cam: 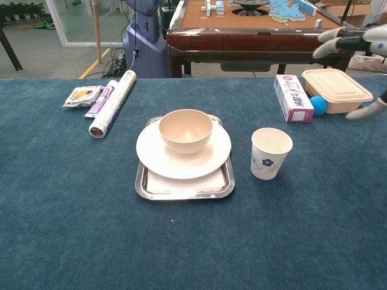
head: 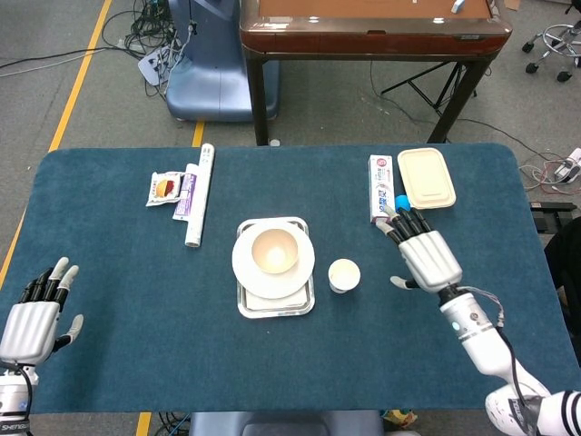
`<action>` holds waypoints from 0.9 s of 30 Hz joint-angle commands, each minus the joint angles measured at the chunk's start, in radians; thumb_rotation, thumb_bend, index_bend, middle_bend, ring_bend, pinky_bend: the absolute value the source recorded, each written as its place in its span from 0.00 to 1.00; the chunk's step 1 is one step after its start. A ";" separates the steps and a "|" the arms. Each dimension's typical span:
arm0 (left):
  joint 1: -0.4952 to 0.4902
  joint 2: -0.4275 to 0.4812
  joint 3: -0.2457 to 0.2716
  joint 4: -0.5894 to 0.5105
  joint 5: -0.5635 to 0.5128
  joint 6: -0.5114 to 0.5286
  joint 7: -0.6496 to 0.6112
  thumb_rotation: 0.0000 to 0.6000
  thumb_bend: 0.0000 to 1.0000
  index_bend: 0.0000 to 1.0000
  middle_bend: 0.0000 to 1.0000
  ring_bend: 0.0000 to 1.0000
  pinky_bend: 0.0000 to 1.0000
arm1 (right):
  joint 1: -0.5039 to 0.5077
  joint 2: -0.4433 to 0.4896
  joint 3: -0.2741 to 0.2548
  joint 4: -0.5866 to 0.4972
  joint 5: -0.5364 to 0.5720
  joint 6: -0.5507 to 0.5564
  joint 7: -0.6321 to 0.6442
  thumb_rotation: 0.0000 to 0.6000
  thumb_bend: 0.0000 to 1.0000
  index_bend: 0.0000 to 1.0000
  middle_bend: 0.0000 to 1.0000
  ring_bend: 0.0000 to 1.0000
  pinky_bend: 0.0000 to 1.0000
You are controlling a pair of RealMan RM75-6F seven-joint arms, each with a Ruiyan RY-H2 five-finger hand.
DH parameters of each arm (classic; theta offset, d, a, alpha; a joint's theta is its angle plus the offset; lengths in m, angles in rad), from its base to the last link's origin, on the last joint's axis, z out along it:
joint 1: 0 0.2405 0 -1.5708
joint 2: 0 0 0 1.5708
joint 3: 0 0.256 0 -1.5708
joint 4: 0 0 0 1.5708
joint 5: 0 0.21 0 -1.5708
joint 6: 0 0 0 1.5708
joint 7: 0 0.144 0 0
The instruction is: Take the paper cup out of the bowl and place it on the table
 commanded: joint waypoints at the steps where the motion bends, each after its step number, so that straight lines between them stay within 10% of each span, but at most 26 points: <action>1: -0.001 -0.003 -0.002 0.000 -0.004 0.000 0.006 1.00 0.35 0.00 0.00 0.00 0.10 | -0.075 -0.035 -0.026 0.076 -0.054 0.060 0.066 1.00 0.19 0.00 0.00 0.00 0.00; 9: -0.003 -0.011 -0.006 0.001 -0.017 -0.001 0.019 1.00 0.35 0.00 0.00 0.00 0.10 | -0.156 -0.052 -0.021 0.181 -0.122 0.101 0.266 1.00 0.19 0.00 0.00 0.00 0.00; 27: -0.012 -0.020 0.003 0.011 -0.002 -0.009 0.038 1.00 0.35 0.00 0.00 0.00 0.10 | -0.257 -0.029 0.023 0.171 -0.170 0.173 0.258 1.00 0.19 0.00 0.00 0.00 0.00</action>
